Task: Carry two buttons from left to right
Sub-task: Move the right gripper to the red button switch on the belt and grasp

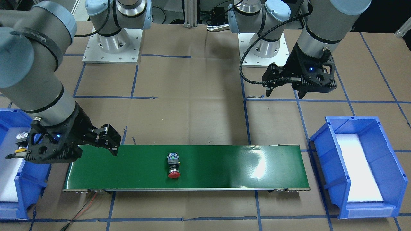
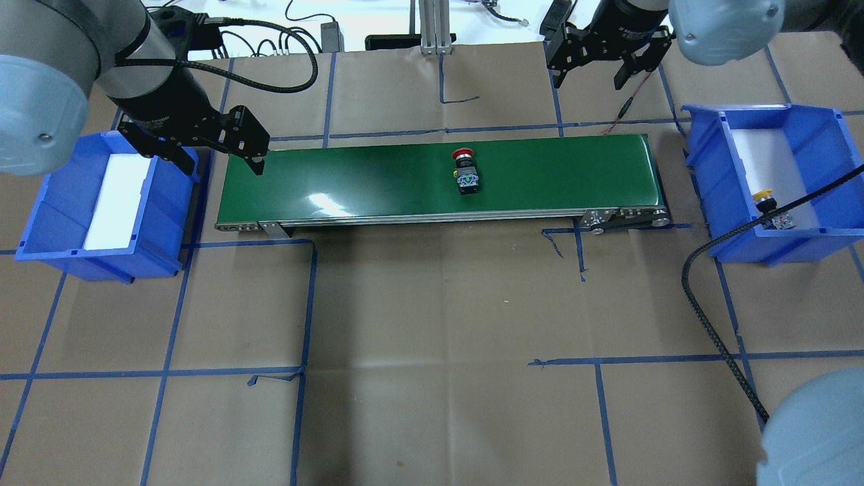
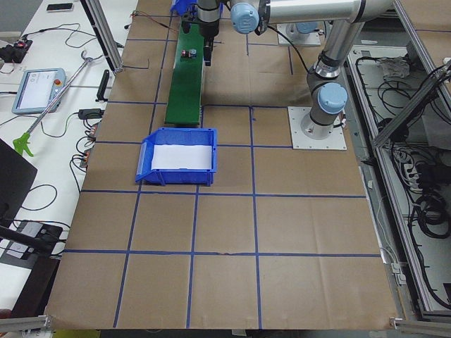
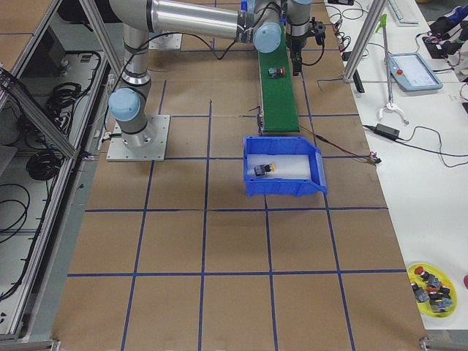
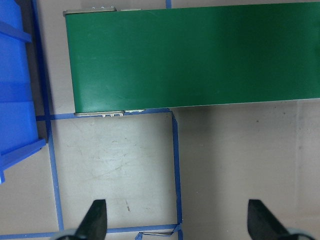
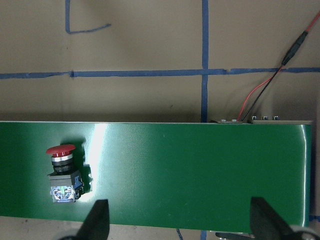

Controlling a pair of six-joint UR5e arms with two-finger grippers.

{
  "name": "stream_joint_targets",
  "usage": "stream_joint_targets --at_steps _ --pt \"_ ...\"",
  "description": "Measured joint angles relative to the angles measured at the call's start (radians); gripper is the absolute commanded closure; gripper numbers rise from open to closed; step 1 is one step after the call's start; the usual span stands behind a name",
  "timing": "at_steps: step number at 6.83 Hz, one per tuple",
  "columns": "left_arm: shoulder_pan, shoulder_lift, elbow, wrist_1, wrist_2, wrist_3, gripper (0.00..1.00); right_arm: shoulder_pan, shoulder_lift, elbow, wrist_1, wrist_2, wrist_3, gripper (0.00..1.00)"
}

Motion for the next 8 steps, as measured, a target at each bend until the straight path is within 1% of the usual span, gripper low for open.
stream_joint_targets --at_steps 2,5,8 --pt "0.000 0.003 0.000 -0.001 0.001 0.000 0.01 0.009 0.027 0.018 -0.001 0.002 0.022 0.00" --pt "0.000 0.006 -0.001 -0.016 0.002 -0.005 0.01 0.014 0.034 0.048 -0.006 0.002 0.044 0.00" --pt "0.000 0.008 -0.001 -0.023 0.002 -0.006 0.01 0.061 0.051 0.080 -0.022 0.003 0.092 0.00"
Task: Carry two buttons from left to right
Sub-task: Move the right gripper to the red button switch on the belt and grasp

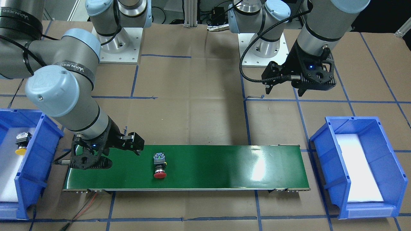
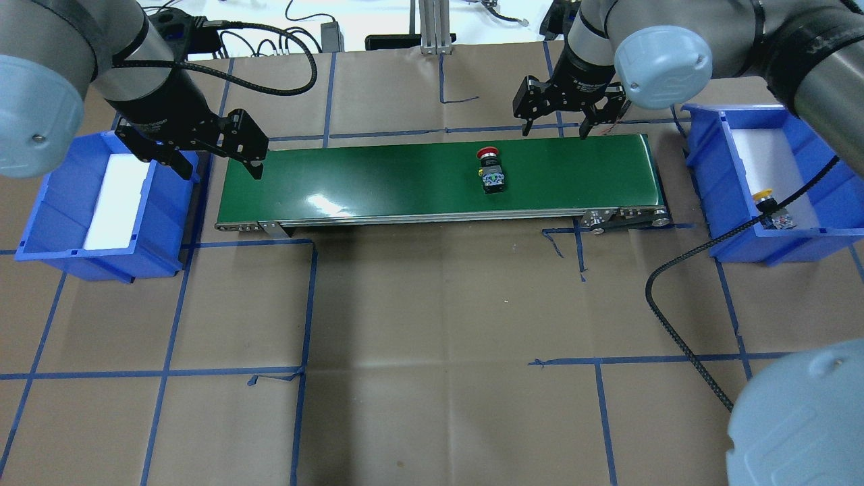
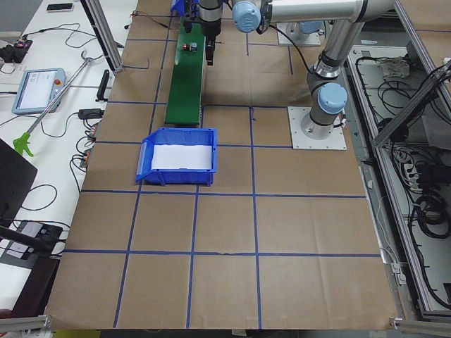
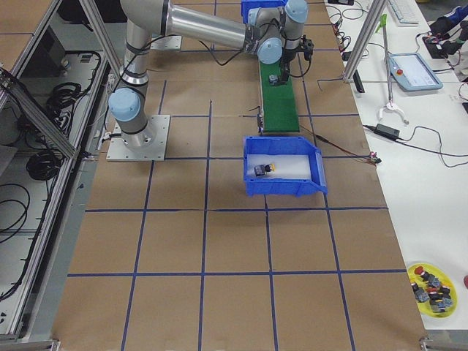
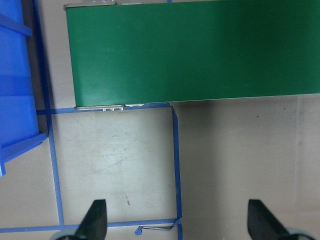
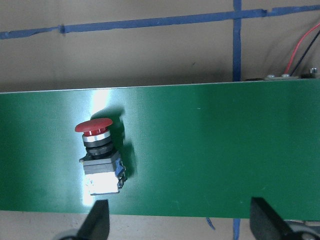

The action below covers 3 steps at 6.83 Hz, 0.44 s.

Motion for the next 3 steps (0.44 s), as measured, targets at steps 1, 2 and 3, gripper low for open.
stream_joint_targets --at_steps 1,2,3 --pt "0.000 0.000 0.000 0.000 0.000 0.000 0.01 0.013 0.017 0.003 -0.007 -0.001 0.008 0.00" --pt "0.000 0.000 0.000 0.000 0.000 0.000 0.01 0.025 0.036 0.005 -0.010 -0.002 0.010 0.00" --pt "0.000 0.000 0.000 0.000 -0.001 0.000 0.01 0.031 0.048 0.007 -0.011 -0.002 0.011 0.00"
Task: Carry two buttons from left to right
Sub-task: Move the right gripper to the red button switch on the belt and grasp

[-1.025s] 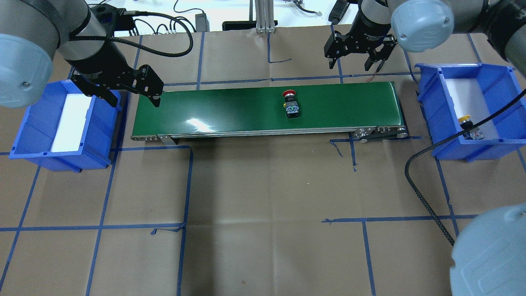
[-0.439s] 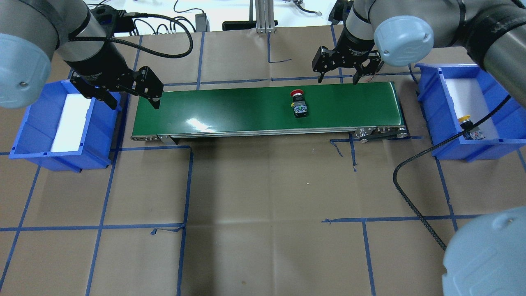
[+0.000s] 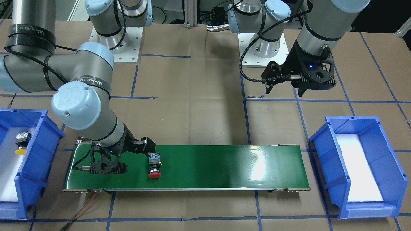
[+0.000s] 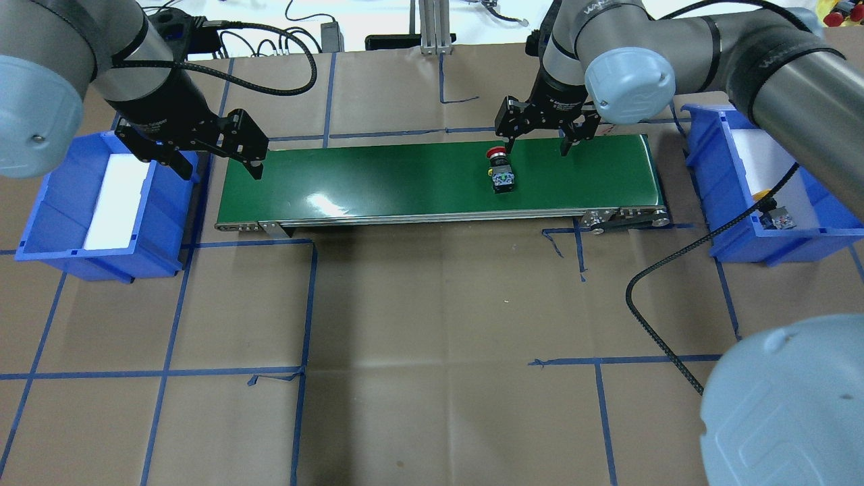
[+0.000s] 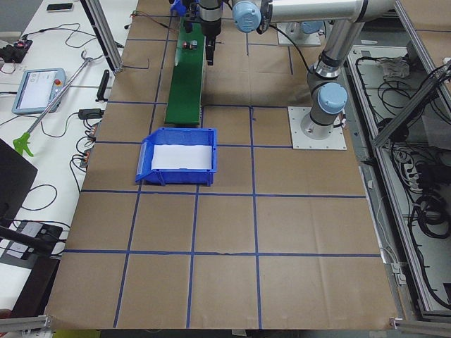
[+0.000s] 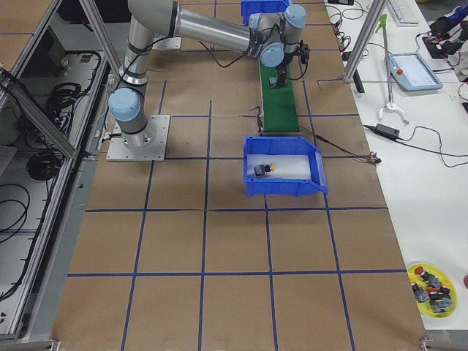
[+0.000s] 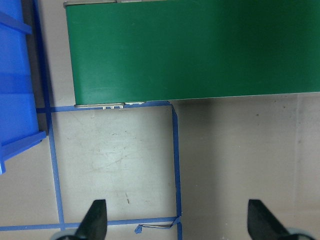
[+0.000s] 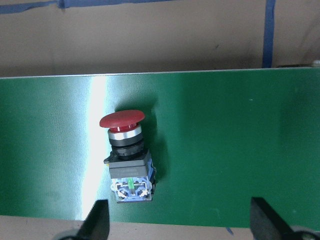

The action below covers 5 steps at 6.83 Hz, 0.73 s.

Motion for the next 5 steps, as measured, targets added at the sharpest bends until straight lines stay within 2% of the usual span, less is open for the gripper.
stream_joint_targets --at_steps 5 --pt "0.000 -0.001 0.001 0.001 0.000 0.000 0.01 0.004 0.071 0.016 -0.077 0.002 -0.003 0.02"
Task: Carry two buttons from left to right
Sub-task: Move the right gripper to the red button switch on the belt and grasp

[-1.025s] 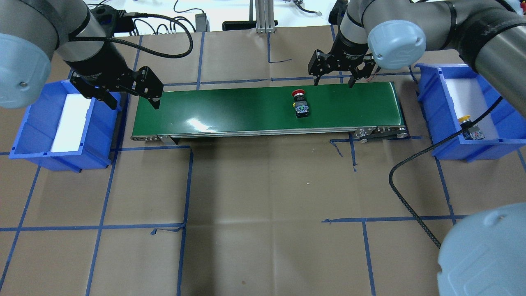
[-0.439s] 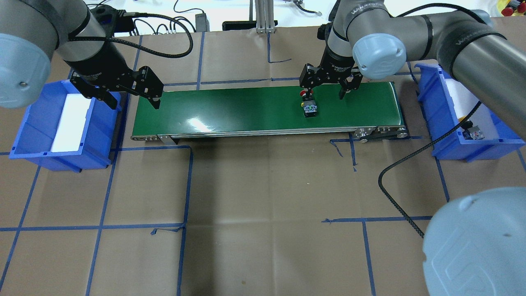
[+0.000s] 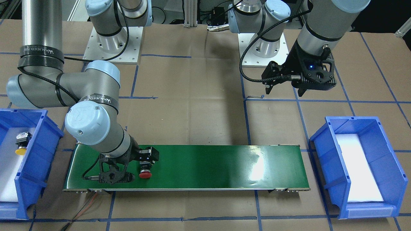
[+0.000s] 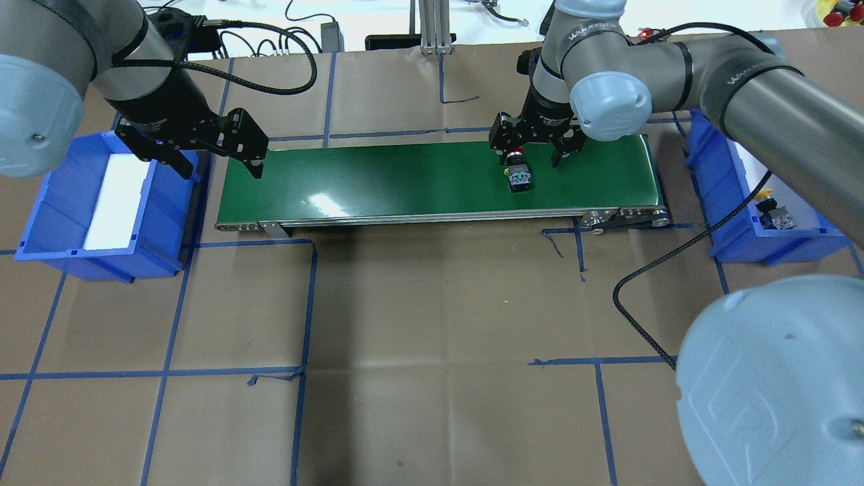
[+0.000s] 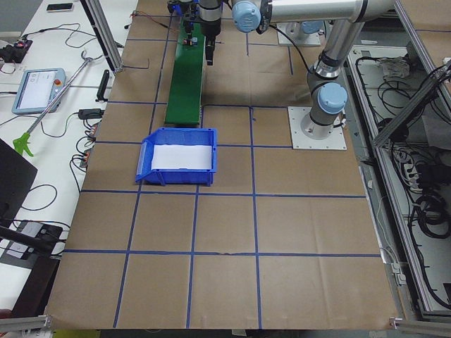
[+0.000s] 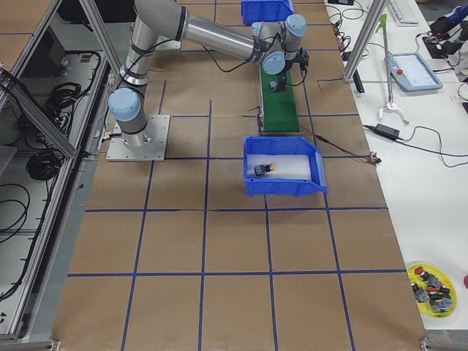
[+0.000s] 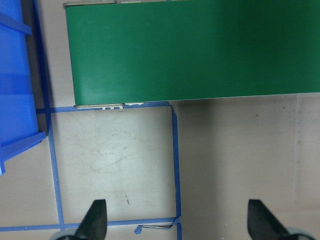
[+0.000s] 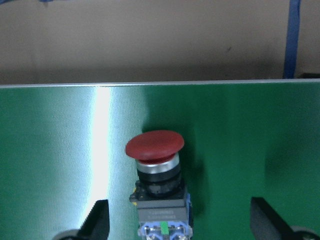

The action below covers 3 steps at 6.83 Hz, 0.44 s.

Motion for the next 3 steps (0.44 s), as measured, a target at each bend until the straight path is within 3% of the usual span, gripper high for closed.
stream_joint_targets --at_steps 1,2,3 --pt "0.000 0.000 0.000 0.000 0.000 0.000 0.01 -0.001 0.014 0.005 -0.006 -0.001 -0.002 0.27" --pt "0.000 -0.001 0.000 0.000 0.000 0.000 0.01 -0.001 0.023 0.010 -0.008 -0.002 -0.004 0.37" --pt "0.000 -0.001 0.000 0.000 0.000 0.000 0.01 -0.001 0.026 0.015 -0.007 -0.004 -0.006 0.72"
